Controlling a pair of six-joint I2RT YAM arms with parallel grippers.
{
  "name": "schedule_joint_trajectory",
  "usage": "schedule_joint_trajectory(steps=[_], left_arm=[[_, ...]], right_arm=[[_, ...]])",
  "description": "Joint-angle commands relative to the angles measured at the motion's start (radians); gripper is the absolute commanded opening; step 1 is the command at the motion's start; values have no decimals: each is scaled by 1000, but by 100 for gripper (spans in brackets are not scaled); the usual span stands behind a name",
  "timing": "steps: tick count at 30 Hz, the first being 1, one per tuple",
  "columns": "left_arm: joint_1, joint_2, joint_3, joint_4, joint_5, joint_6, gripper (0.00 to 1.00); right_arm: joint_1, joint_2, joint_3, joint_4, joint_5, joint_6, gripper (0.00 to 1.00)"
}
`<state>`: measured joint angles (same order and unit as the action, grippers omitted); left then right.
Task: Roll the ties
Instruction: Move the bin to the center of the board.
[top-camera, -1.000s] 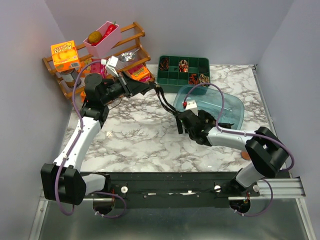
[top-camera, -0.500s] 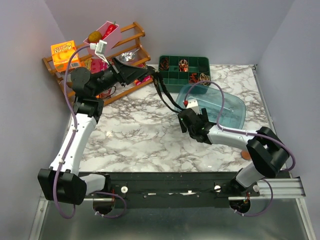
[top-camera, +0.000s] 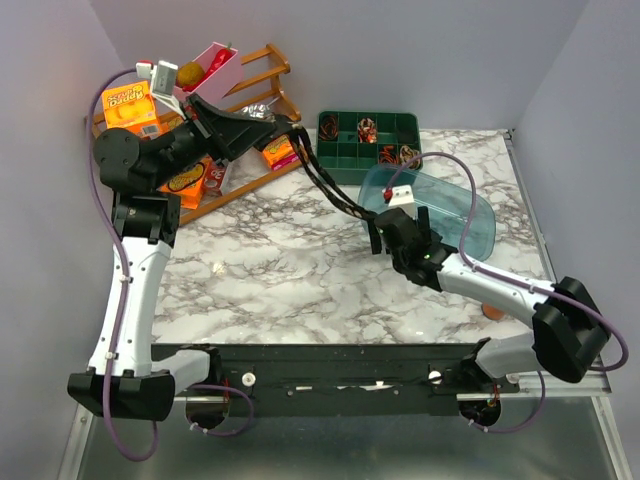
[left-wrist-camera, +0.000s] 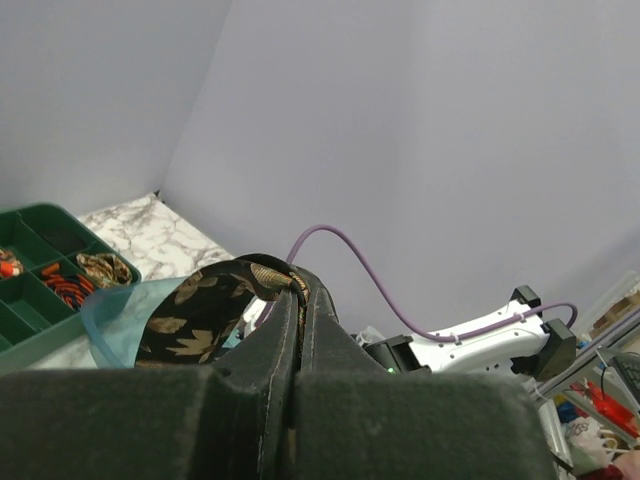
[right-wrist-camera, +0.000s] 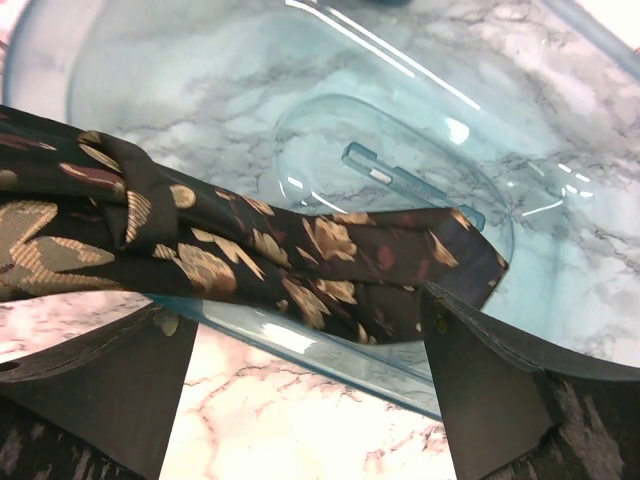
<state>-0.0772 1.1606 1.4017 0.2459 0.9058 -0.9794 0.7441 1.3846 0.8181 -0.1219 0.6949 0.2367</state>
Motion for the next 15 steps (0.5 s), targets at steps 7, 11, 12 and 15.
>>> schedule_joint_trajectory(steps=[7,11,12,15], left_arm=[[40,10,103,-95,47,30,0],[62,28,128,-109,42,24,0],[68,31,131,-109,44,21,0],[68,34,141,-105,41,12,0]], right_arm=[[-8,16,24,-41,-66,-31,98],[-6,31,9,-70,-90,-17,99],[-6,36,9,-80,-90,-10,100],[-6,51,4,-113,-100,9,100]])
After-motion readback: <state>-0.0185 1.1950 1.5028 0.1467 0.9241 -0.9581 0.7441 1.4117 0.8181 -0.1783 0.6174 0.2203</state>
